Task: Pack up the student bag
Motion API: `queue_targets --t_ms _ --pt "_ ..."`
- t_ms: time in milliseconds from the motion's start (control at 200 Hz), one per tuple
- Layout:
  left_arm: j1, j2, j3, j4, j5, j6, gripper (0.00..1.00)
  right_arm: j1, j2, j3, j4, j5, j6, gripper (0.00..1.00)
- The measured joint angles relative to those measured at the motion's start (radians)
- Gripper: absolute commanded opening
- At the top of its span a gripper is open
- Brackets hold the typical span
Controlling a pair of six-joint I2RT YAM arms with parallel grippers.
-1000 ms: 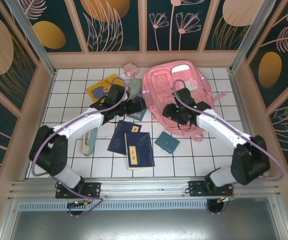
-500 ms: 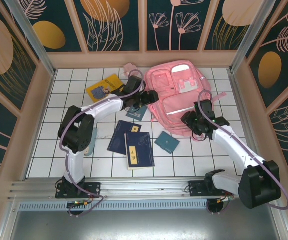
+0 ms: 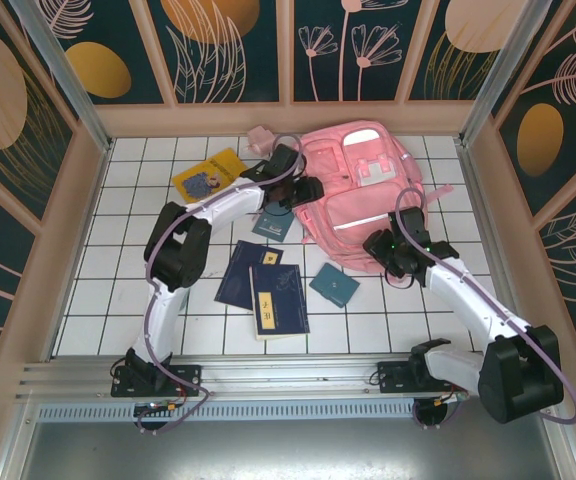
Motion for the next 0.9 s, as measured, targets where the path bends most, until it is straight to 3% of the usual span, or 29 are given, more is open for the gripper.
queue_targets --t_ms 250,651,896 --pt "-0.001 0.033 0.034 -0.012 0.010 -0.019 0.00 -0.002 -0.001 -0.006 -0.019 0.074 0.003 0.59" --pt "0.020 -0.065 -0.132 0.182 0.109 -0.269 0.00 -0.180 0.208 -0.002 0.060 0.081 -0.011 0.58" --pt "0.017 -0.138 -0.231 0.323 0.134 -0.421 0.00 -0.295 0.344 0.135 0.089 0.106 -0.071 0.56"
